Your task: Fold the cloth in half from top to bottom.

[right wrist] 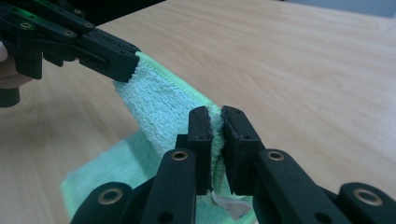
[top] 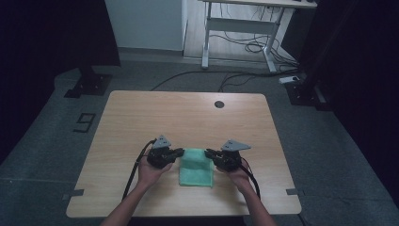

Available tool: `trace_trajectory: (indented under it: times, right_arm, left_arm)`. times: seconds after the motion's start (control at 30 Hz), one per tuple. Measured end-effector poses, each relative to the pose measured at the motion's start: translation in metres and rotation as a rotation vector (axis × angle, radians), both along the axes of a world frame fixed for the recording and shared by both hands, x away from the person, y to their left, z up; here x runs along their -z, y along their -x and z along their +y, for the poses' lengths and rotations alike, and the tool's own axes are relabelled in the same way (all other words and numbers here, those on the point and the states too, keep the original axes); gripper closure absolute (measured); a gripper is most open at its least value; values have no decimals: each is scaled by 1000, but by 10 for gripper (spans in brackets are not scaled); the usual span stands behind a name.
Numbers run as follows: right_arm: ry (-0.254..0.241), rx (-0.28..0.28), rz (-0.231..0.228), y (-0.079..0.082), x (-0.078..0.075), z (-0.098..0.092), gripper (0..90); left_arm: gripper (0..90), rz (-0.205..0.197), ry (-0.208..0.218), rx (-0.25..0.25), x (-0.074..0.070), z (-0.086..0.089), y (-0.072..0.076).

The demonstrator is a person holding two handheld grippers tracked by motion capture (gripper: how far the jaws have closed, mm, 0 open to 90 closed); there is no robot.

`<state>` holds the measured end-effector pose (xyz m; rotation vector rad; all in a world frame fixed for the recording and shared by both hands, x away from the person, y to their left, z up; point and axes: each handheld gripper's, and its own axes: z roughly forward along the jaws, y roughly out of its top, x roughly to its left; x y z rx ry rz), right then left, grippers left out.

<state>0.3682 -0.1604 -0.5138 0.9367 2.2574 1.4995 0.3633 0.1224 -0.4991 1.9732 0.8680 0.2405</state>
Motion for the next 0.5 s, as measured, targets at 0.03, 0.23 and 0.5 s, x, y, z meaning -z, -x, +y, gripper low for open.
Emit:
trace_trajectory:
  times: [0.03,0.23,0.5]
  right_arm:
    - [0,-3,2,2,1,0,818]
    - [0,-30,9,18,6,-1,816]
    - [40,-63,38,34,22,0,799]
  left_arm:
    - [864,-2,-4,4,1,0,4]
    - [861,1,-10,17,11,1,21]
    - [843,23,-21,49,29,3,39]
